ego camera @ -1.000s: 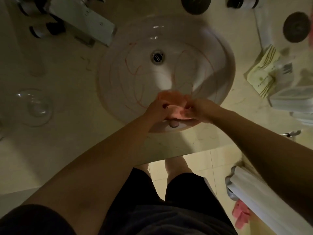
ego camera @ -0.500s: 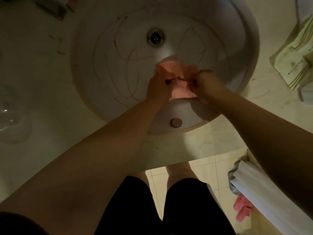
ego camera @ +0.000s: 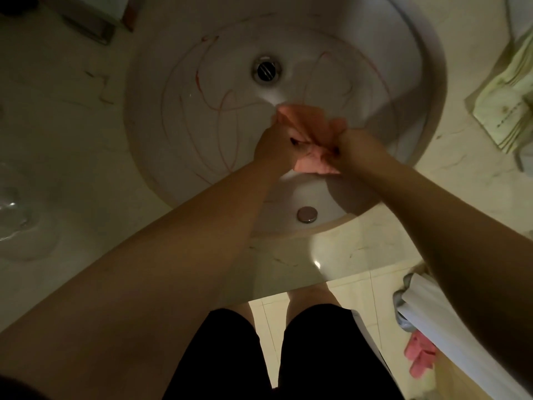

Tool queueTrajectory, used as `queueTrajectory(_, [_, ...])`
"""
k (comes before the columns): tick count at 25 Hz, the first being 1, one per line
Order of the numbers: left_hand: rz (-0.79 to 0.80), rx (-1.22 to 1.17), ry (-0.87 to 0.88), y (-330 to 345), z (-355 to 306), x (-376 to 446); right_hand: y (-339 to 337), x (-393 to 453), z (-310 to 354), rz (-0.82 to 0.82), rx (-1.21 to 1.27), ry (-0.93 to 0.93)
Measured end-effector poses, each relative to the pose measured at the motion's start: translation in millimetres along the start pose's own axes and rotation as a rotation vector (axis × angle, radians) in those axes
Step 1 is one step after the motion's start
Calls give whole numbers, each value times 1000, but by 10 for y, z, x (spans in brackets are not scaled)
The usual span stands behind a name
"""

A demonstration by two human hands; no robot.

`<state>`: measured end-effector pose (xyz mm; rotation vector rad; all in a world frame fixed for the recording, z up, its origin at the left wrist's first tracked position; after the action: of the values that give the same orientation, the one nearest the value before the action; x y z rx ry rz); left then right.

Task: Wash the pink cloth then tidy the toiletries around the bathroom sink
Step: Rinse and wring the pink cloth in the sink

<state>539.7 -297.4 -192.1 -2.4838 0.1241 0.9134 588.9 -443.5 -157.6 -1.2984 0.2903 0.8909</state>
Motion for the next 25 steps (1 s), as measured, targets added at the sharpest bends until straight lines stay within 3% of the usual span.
queueTrajectory(4, [63, -107, -10, 17, 74, -190, 28, -317, 106, -57, 102, 29])
queueTrajectory(11, [173, -210, -49, 29, 177, -368, 69, -499, 172, -20, 87, 169])
queueTrajectory(17, [112, -163, -34, 139, 108, -288, -24, -430, 67, -23, 99, 189])
queueTrajectory(25, [-52, -370, -80, 527, -444, -50, -611, -65, -367, 62, -215, 64])
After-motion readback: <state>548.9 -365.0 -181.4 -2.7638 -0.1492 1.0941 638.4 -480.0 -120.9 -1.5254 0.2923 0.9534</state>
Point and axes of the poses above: each hand's wrist, its own x-axis towards the middle knuckle, its own y-axis out of the palm, z = x × y, the point moved 3 cm from there along x, towards the middle knuckle, and after that the axes turned 3 degrees about x, right-handed, at the moved point
